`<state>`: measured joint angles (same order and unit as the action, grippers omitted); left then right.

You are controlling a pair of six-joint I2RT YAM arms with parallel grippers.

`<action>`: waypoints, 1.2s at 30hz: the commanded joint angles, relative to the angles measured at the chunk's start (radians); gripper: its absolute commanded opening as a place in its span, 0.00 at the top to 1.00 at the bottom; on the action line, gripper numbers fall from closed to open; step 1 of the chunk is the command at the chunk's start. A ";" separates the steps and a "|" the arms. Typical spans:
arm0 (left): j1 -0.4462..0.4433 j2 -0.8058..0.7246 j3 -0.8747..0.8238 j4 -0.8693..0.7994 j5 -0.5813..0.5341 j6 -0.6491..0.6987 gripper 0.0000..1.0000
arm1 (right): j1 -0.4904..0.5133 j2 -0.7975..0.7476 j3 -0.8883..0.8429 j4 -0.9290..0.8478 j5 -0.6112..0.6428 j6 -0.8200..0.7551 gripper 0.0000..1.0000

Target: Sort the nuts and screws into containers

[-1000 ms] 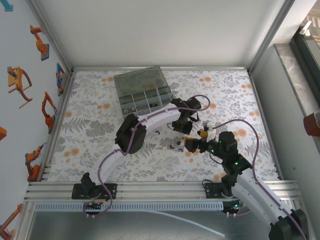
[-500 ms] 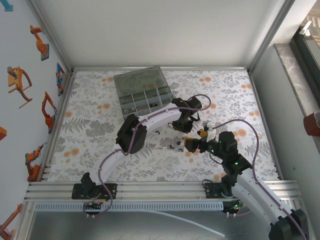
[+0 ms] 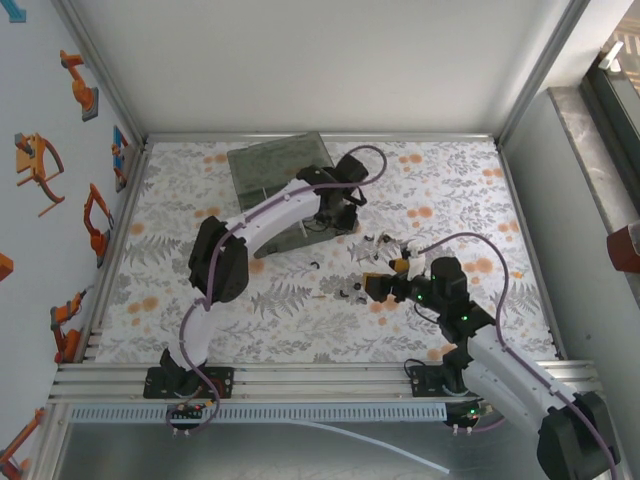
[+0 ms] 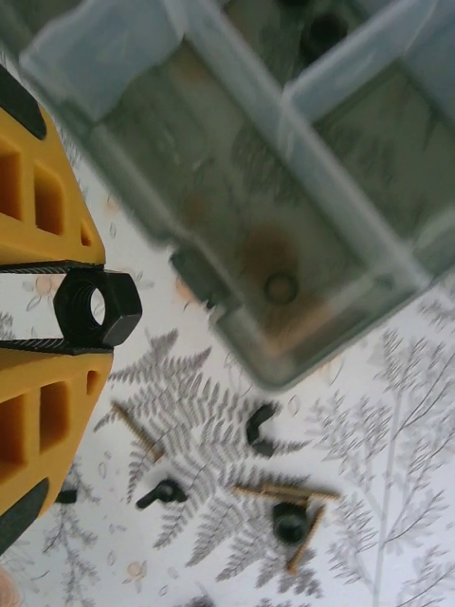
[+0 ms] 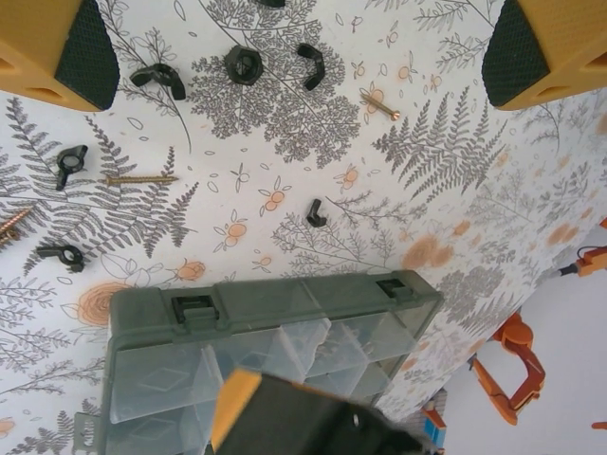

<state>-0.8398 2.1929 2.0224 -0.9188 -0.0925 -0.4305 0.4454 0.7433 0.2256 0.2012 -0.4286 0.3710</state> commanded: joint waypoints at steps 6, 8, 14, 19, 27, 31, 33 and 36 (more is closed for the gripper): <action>0.160 0.028 -0.012 0.029 -0.054 0.041 0.83 | -0.005 0.078 0.002 0.199 -0.068 0.027 0.00; 0.181 0.054 0.009 0.030 -0.049 0.047 0.83 | -0.004 0.088 -0.008 0.237 -0.072 0.036 0.01; 0.204 0.121 0.065 0.012 -0.036 0.048 0.81 | 0.042 0.114 -0.029 0.329 -0.096 0.025 0.01; 0.205 0.115 0.059 0.014 -0.048 0.044 0.74 | 0.046 0.108 -0.028 0.320 -0.102 0.019 0.00; 0.158 -0.014 -0.072 0.067 -0.090 0.052 0.63 | 0.047 0.095 0.000 0.234 -0.114 -0.012 0.00; 0.077 -0.142 -0.219 0.150 -0.055 0.100 0.61 | 0.046 0.069 0.016 0.145 -0.099 -0.040 0.00; 0.035 -0.188 -0.281 0.166 0.007 0.105 0.61 | 0.046 0.053 0.014 0.115 -0.098 -0.044 0.00; -0.027 -0.230 -0.357 0.166 0.104 0.111 0.61 | 0.047 0.017 0.007 0.061 -0.088 -0.034 0.00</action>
<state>-0.8230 2.0109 1.7100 -0.7738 -0.0895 -0.3531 0.4870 0.7929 0.2047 0.3275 -0.5236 0.3527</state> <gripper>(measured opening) 0.391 0.995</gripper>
